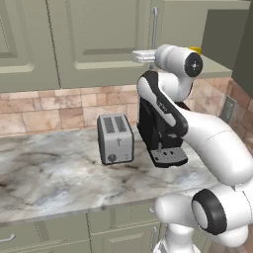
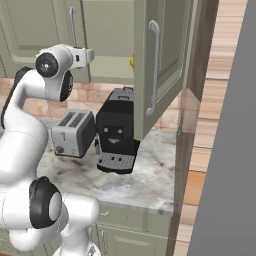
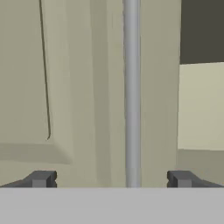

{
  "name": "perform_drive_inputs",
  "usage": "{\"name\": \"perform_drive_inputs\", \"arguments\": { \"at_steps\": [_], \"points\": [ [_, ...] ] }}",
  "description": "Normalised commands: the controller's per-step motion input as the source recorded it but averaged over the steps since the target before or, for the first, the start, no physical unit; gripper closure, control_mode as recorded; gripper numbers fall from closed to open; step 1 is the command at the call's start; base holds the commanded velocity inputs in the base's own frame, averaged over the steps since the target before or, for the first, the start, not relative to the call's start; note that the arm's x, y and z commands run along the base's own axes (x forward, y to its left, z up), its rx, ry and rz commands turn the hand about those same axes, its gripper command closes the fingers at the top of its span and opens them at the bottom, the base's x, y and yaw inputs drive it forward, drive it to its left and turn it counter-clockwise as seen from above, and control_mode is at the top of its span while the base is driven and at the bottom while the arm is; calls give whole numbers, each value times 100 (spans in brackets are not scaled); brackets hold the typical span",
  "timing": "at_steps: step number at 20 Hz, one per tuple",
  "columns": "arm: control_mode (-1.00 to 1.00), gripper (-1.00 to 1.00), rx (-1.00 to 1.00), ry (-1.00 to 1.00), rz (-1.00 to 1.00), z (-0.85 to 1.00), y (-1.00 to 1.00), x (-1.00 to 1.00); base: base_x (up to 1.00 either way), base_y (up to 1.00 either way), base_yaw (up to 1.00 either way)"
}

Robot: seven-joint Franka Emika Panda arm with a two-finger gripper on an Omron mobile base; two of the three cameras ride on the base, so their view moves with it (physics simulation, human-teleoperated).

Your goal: Open the cabinet directly in front. Then move the wine and the mug to the dining counter with the candle on it.

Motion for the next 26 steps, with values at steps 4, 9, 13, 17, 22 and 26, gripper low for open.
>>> {"name": "perform_drive_inputs", "arguments": {
  "at_steps": [4, 9, 13, 17, 22, 26],
  "points": [
    [-100, -100, 0, 3, 0, -50, 19, 100, 0, 0, 0],
    [-100, -100, 0, 1, 0, -41, 5, 100, 0, 0, 0],
    [-100, 100, 0, 1, 0, -1, 0, 25, 0, 0, 0],
    [-100, 100, 0, 0, 0, 0, 0, 0, 0, 0, 0],
    [-100, 100, 0, 0, 0, 0, 0, -29, 0, 0, 0],
    [-100, 100, 0, 0, 0, 8, 2, -71, 0, 0, 0]
  ]
}}
